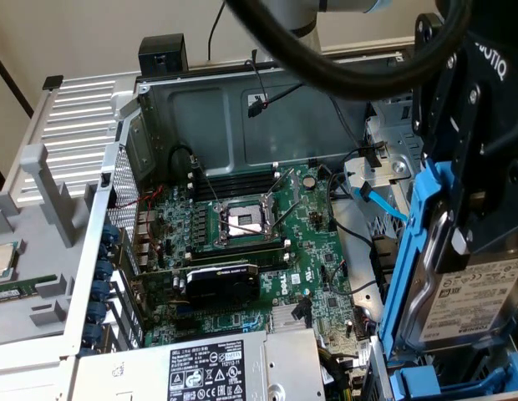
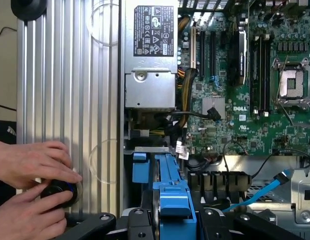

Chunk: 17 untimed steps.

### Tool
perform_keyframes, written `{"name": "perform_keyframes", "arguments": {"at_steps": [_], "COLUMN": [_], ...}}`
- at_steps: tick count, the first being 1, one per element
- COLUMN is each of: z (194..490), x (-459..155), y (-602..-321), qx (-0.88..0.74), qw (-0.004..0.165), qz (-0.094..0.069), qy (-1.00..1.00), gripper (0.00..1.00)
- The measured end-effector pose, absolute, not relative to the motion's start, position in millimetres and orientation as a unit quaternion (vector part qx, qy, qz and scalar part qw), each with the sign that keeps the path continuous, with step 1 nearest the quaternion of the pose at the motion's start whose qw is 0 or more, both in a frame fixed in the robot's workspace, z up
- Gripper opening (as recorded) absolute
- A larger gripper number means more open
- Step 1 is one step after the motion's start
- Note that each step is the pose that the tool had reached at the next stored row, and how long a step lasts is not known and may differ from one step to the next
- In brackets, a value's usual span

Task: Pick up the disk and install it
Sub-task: 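Insert the disk into the insertion slot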

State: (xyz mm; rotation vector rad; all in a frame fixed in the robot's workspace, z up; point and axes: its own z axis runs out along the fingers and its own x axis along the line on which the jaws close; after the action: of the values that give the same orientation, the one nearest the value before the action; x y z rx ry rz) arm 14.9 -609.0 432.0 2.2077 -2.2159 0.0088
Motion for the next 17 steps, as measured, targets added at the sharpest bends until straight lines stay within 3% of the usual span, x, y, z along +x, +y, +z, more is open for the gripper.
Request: {"name": "perform_keyframes", "arguments": {"at_steps": [17], "z": [431.0], "x": [10.0], "y": [-608.6], "qx": [0.706], "qw": [0.009], "qz": [0.005], "qy": [-0.708], "gripper": [0.37]}}
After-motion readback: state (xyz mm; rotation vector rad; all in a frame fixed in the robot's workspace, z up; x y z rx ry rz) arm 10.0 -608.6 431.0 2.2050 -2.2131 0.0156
